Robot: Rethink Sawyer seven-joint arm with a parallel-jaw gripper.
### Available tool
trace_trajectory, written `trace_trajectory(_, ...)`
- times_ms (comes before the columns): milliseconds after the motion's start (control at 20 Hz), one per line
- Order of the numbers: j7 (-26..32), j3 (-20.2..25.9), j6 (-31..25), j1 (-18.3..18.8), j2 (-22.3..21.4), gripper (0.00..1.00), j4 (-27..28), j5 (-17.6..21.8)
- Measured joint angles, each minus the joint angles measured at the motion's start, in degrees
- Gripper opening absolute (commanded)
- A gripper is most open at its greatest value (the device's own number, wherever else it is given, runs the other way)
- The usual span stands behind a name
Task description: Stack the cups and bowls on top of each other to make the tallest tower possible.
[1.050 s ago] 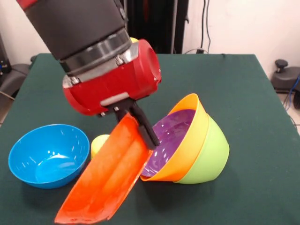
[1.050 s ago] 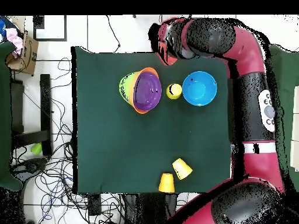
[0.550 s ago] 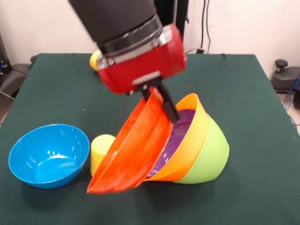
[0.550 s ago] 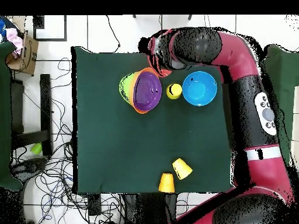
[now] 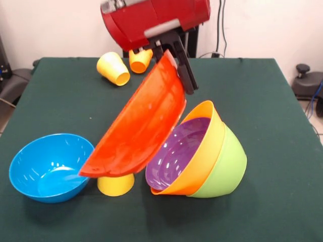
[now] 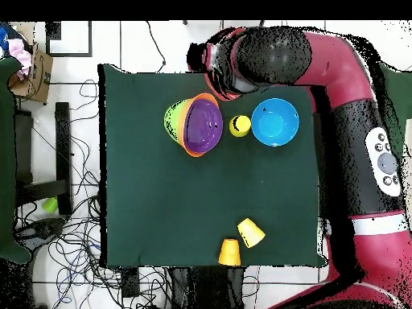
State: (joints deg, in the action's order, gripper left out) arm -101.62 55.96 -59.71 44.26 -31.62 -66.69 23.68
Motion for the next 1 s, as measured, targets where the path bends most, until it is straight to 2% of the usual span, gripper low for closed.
trace_trajectory(450, 0.0, -1.3, 0.0, 0.0, -1.2, 0.0, -2.3, 0.0)
trace_trajectory(1000, 0.0, -4.5, 0.0, 0.0, -1.2, 0.0, -9.0, 0.0)
